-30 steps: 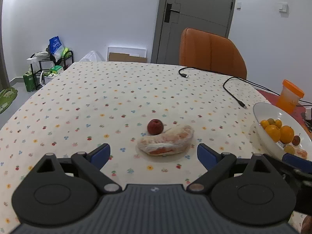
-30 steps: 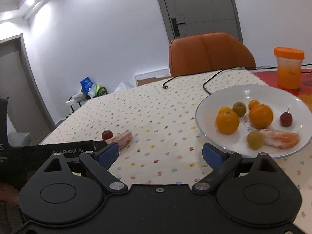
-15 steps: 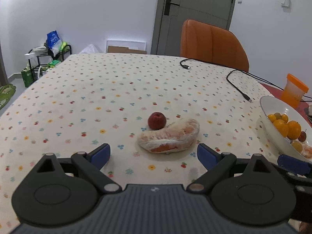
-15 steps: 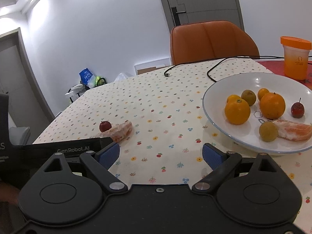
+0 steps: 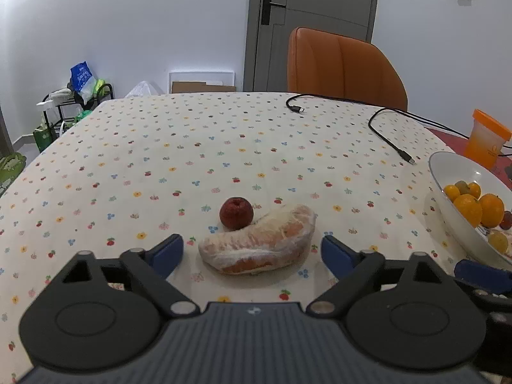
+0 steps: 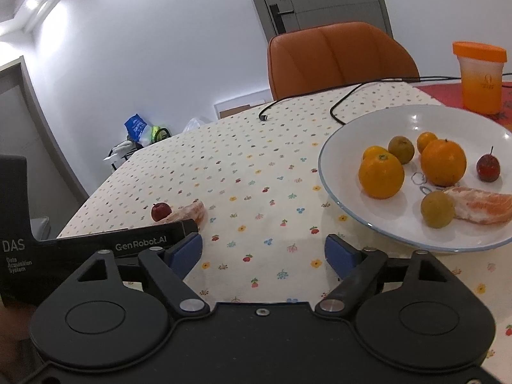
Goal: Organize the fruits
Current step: 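Grasp the bagged pomelo piece with the left tool while the right grasps the red apple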
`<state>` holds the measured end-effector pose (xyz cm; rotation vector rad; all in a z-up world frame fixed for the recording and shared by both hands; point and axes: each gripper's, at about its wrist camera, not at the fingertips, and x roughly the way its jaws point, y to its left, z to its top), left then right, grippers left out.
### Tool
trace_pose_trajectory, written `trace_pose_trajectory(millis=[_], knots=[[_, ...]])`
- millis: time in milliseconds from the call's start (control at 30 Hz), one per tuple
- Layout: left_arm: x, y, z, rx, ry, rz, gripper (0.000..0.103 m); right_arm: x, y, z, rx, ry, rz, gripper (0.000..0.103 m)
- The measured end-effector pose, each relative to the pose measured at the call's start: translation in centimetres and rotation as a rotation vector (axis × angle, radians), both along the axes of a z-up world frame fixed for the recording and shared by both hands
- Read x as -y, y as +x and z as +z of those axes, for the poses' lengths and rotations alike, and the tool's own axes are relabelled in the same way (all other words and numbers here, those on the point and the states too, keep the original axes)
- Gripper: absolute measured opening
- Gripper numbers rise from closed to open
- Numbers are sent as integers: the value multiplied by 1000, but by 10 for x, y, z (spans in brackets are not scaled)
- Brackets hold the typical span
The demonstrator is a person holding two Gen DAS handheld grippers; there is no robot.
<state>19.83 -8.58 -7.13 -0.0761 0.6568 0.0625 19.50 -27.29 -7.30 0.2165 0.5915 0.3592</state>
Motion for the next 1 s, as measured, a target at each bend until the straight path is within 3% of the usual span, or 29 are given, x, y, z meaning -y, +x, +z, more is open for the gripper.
trace_pose_trajectory(millis=[67,100,1000], knots=[[0,-1,1,8,5,-7,74,0,2,-1,-7,3,-4,81],[-1,-1,1,10,4,-15,73,-1,3,-1,-9,6,-4,81],[-67,-34,27,73,-87,49,64,-63,32,7,-19,-7,113,79]])
